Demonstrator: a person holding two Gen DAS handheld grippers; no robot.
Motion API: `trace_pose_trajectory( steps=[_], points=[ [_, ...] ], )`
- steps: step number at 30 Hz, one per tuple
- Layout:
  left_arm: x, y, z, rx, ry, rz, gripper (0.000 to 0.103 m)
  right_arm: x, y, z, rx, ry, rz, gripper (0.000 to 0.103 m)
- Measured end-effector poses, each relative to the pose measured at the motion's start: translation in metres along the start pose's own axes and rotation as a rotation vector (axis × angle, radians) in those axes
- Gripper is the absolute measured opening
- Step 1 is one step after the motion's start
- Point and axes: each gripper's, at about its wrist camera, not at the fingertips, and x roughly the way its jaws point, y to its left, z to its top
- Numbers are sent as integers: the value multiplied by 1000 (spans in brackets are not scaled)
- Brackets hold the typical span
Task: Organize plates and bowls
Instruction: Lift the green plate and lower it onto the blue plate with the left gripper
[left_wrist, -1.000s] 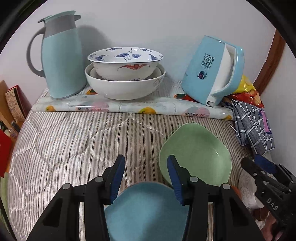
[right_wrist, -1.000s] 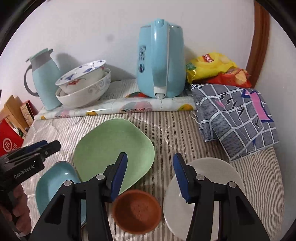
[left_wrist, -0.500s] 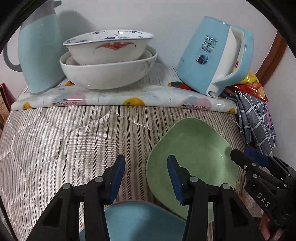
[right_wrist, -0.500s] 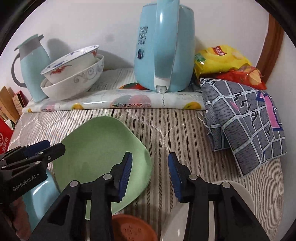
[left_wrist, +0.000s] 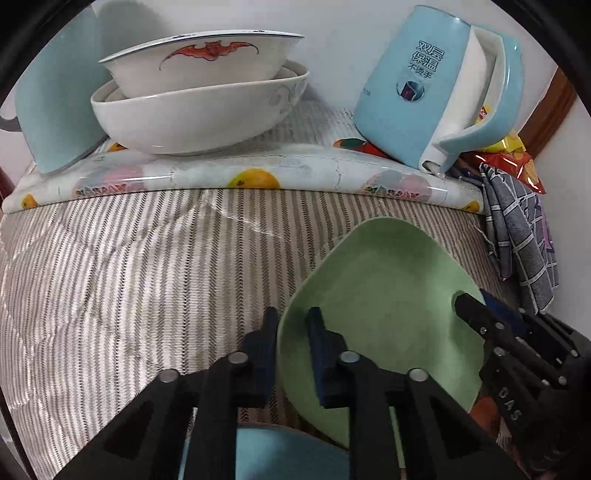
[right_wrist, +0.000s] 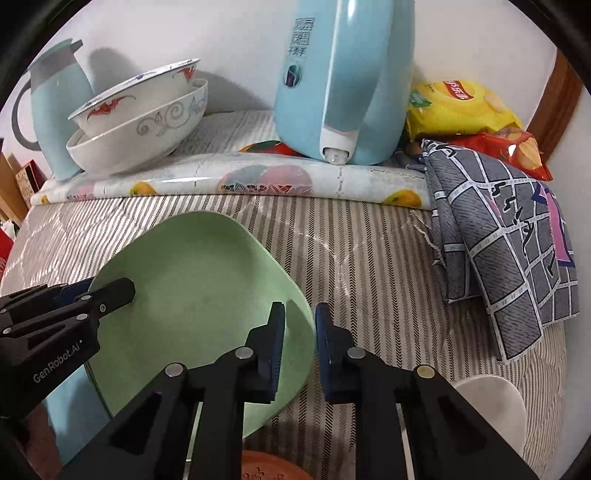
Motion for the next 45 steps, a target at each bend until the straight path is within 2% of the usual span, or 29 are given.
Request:
trace_pose_trajectory(
  steps=[2,7,15,21,45],
  points=[
    [-2,-1,2,-4,-15,-1,14,-1,1,0,-3,-14,-22,9],
    [-13,3,5,-21,-50,-37,12,-12,-7,4,46,-52,0,9],
    [-50,-3,5,-4,-119,-62,12,-56,-10,8,57,-136,-11,9],
    [-79,-7,-2,8,-155,-70,12,-84,-9,2,73,-167,-14,9],
    [-153,-18,-60,43,-224,-72,12,-163,-10,-61,144,-209,4,8]
  ],
)
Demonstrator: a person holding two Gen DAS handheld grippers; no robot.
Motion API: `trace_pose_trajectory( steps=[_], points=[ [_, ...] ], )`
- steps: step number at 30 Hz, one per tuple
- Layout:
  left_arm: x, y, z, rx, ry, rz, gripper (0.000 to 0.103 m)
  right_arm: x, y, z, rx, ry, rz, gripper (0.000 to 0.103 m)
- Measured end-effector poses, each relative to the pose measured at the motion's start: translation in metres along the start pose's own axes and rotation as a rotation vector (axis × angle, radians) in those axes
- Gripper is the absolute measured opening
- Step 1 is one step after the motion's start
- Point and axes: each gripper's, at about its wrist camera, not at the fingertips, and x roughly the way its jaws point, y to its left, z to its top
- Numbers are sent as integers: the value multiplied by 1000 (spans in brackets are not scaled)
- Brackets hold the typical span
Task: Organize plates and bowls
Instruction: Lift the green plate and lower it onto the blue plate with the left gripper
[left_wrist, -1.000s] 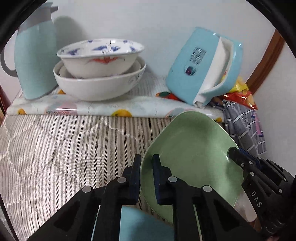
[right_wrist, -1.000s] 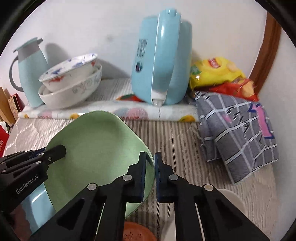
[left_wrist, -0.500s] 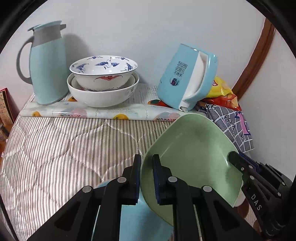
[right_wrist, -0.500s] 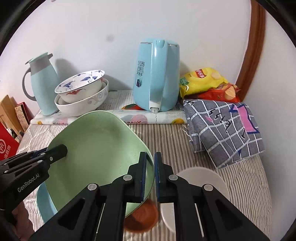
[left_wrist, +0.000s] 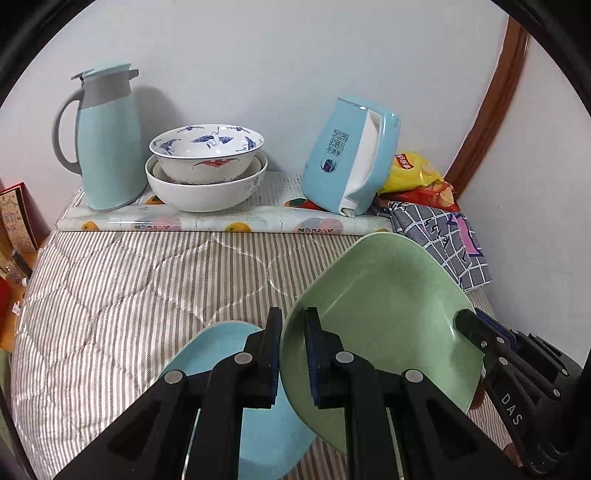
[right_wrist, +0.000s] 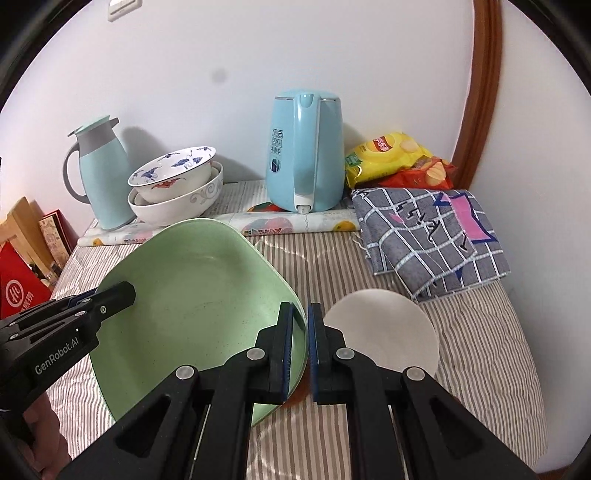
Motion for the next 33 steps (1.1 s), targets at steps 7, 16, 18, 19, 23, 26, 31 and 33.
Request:
trace_pose_trajectory(
  steps=[7,16,18,19,23,26,31,33],
  points=[
    [-18,-3,-8,0,-18,0,12,-20,-1,-7,6,-20,3,8],
    [-33,-6,-14,0,-31,4,12,-35,-2,-13,11,-32,15,8],
    [-36,-7,-15,4,-34,7,12,-37,-2,-14,14,-34,17,8],
    [-37,-8,-15,5,-35,9,12,-38,-2,-14,14,-36,18,8],
    [-43,-7,-15,8,-44,16,12,-43,1,-14,11,-45,22,8],
    [-47,-4,-16,5,-46,23,12,-47,4,-15,8,-52,29,8],
    [-52,1,-17,6,-52,41,12,-47,12,-15,6,-58,42,8],
    [-53,5,-17,1,-51,43,12,-48,15,-16,5,-59,48,8]
  ],
)
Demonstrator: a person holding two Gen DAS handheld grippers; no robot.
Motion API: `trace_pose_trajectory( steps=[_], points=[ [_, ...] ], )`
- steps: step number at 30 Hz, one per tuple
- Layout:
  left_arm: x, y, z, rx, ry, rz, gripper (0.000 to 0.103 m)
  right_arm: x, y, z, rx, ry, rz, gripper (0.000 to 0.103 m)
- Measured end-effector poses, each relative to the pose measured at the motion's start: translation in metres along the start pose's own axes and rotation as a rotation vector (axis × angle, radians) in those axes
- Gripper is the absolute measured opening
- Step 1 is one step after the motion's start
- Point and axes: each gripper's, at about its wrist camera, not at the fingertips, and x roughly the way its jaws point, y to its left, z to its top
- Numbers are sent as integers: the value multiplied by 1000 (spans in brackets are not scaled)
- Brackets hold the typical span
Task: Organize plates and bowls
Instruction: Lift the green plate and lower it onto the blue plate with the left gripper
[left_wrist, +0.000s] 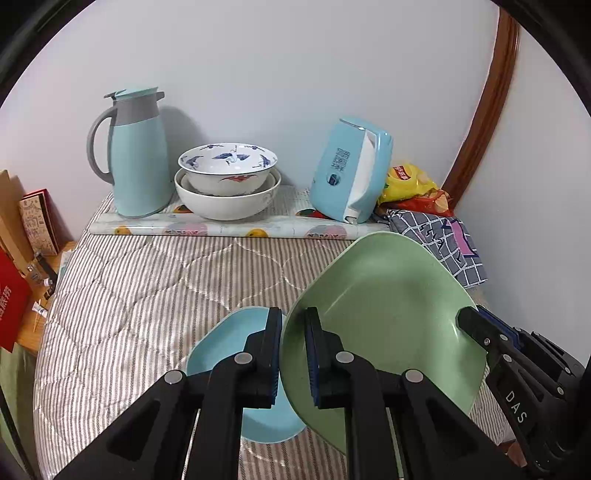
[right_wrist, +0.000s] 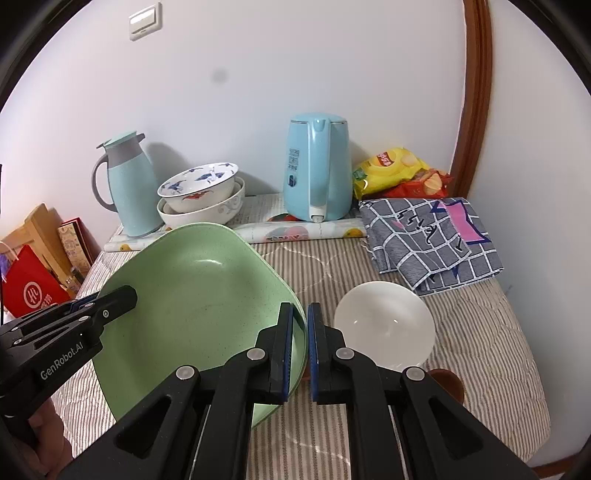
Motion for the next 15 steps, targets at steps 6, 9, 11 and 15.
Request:
trace_pose_trajectory(
  steps=[6,9,11,15],
  points=[
    [1,11,-1,-13,5,11,12,3,11,-2,-10,6,10,8],
    [1,17,-3,-19,9,14,13,5,15,-3,-11,11,17,8],
    [2,19,-4,-21,11,17,13,6,18,-4,-12,12,17,8],
    [3,24,-6,-24,16,22,13,9,22,-7,-12,18,20,8]
  ],
)
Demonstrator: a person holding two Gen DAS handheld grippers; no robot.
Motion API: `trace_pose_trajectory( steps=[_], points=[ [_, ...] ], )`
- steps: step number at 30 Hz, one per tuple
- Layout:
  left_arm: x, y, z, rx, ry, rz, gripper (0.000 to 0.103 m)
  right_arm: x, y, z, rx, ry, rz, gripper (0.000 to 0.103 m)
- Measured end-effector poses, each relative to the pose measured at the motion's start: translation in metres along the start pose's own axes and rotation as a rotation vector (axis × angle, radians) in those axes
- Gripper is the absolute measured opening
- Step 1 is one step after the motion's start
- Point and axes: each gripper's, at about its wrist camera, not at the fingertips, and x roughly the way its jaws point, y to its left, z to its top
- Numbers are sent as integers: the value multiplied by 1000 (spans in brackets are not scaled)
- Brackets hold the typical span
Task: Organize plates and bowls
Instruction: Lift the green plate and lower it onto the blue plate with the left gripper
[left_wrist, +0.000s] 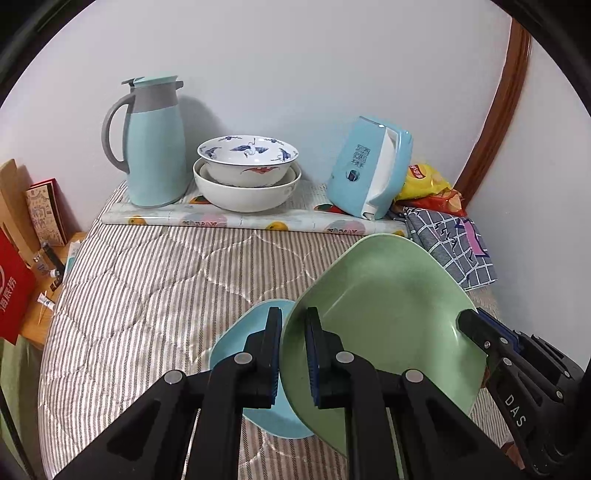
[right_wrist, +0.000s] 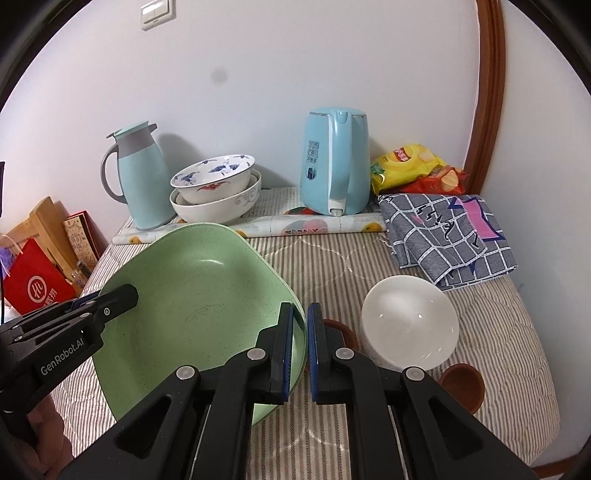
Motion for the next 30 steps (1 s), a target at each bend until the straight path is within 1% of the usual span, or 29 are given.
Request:
trace_pose_trajectory(
  steps=[14,30],
  points=[
    [11,15,-7,-17,31,26,13,17,12,-7,-10,38,17,8],
    [37,43,-31,-57,111,76,13,53,34,-29,-43,130,47,8]
  ],
)
